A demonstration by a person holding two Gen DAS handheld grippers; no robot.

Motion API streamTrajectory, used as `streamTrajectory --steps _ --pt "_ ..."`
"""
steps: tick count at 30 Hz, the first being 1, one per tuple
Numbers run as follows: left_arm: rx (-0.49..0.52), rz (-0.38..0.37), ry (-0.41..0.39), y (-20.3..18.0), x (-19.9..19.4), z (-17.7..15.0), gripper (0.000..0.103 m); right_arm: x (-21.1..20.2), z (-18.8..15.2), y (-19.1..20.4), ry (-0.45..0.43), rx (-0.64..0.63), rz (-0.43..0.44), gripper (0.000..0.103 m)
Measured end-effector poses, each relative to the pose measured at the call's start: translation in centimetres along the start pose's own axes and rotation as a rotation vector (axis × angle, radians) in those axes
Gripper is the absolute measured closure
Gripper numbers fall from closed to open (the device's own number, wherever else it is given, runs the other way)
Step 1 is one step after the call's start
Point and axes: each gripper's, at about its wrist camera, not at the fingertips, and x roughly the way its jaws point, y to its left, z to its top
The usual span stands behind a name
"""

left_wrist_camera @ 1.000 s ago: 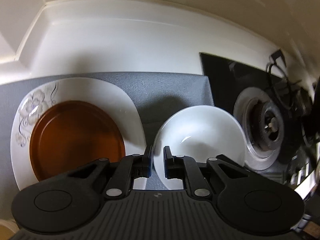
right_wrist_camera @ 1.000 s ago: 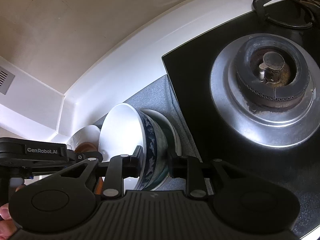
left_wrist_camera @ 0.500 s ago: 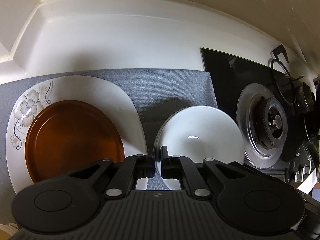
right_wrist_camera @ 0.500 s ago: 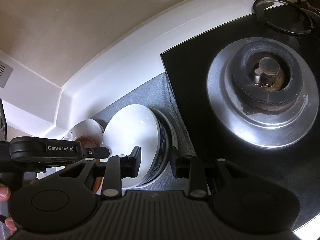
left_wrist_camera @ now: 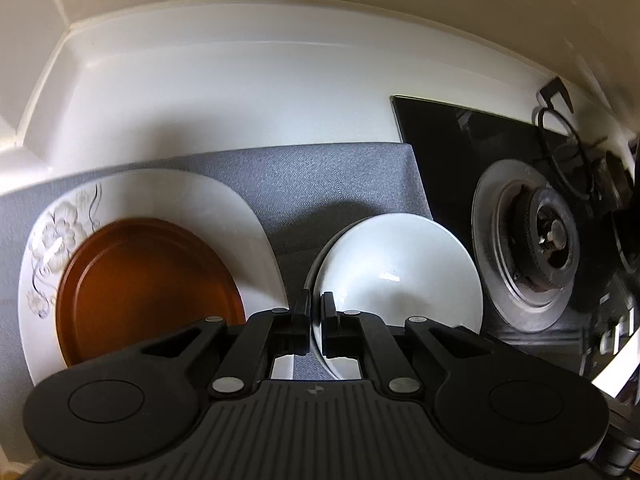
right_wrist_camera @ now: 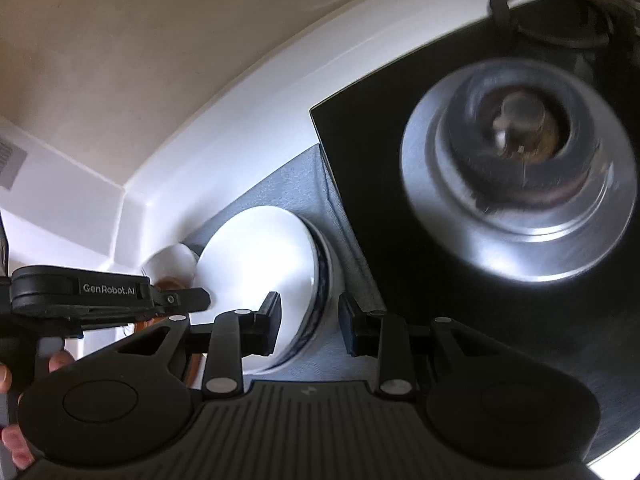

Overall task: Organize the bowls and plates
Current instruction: 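Open both grippers and release the bowl inside the teal bowl, then close both grippers on the rims of the nested bowls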

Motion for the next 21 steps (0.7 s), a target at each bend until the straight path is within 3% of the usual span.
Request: streamTrajectory --steps 3,8,9,14,17,21 --pt "0.053 0.028 -0.013 -0.6 0.0 0.0 0.097 0.8 -1.3 -0.4 -0.031 0.070 0.021 0.056" --pt "0.030 0.072 0.085 -0.5 2.2 0.5 0.062 1.5 -2.1 -2.0 -0.040 0.157 0.079 0.054" --pt "0.035 0.092 0.081 -0.7 2.5 0.3 0.061 1.7 -2.0 -2.3 -0.037 0.165 0.078 0.056" --pt "0.126 0.168 0.028 -2.1 2.3 -0.8 0.067 2.0 -1.8 -2.2 -0.036 0.129 0.073 0.066" --pt "0.099 0.130 0.034 -1.4 1.7 -0.9 0.074 1.7 -2.1 -1.1 -0.021 0.044 0.030 0.071" --pt "0.033 0.067 0.072 -0.1 1.2 -0.8 0.077 1.0 -2.9 -1.8 0.027 0.073 0.054 0.071"
